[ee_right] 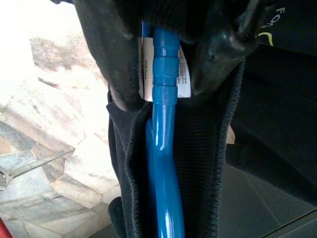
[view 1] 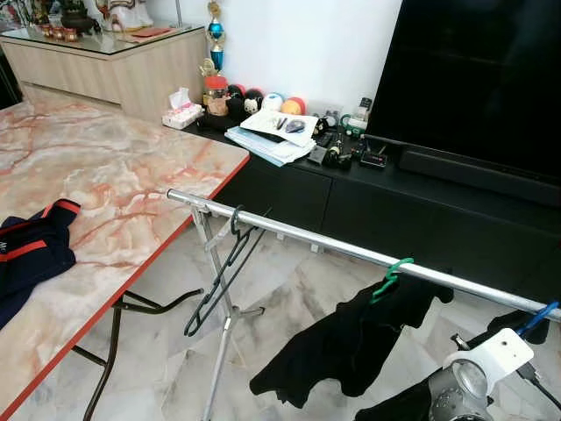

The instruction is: Hang hanger

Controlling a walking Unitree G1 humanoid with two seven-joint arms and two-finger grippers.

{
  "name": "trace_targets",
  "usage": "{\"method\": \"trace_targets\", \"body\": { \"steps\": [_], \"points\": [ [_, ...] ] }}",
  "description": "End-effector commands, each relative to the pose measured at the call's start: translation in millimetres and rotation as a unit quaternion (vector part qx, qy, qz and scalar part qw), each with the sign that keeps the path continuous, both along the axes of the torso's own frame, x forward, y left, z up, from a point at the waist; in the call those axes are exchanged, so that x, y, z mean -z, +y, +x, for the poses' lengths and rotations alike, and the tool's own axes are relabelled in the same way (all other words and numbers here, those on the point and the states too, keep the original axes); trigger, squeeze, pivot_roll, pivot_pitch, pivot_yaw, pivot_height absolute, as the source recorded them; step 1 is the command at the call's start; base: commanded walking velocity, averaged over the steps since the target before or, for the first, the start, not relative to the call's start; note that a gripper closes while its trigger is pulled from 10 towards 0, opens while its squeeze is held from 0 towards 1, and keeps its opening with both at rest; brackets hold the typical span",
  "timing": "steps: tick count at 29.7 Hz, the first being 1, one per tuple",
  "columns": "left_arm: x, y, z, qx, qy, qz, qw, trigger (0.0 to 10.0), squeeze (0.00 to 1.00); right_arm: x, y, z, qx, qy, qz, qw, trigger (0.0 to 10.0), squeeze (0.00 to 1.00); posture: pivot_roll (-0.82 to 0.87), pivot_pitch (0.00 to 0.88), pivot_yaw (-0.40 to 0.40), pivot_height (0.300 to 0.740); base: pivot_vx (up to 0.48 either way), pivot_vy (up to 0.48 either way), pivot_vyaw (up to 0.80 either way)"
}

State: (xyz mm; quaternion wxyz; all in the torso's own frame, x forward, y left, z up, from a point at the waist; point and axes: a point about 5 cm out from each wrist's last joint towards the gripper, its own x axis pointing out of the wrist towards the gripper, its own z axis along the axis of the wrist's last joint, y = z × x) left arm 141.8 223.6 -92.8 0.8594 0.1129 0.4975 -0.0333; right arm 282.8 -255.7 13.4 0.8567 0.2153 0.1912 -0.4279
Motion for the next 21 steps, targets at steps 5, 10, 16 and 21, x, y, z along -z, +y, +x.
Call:
{"method": "trace_targets", "body": {
  "steps": [5, 10, 16, 21],
  "points": [
    [2.1, -3.9, -3.6, 0.004, 0.006, -0.001, 1.0, 10.0, 0.0, 1.6, -0.9, -1.8, 0.002, 0.005, 0.001, 1.0, 0.0, 0.0, 0.25, 0.0, -0.038, 0.74, 0.0, 0.0, 0.0],
    [3.0, -5.5, -5.7, 0.004, 0.008, -0.004, 1.0, 10.0, 0.0, 1.0, -1.8, -1.8, 0.0, 0.005, -0.003, 1.0, 0.0, 0.0, 0.25, 0.0, -0.038, 0.74, 0.0, 0.0, 0.0],
    [3.2, -2.2, -7.7, 0.007, 0.014, 0.0, 1.0, 10.0, 0.0, 1.7, -0.3, -2.9, 0.003, 0.005, -0.007, 1.0, 0.0, 0.0, 0.26, 0.0, -0.021, 0.74, 0.0, 0.0, 0.0],
    [2.8, -2.0, -6.4, 0.002, 0.01, 0.002, 1.0, 10.0, 0.0, 4.6, -1.3, -5.6, 0.001, 0.012, -0.008, 1.0, 0.0, 0.0, 0.28, 0.0, -0.031, 0.74, 0.0, 0.0, 0.0]
  ]
}}
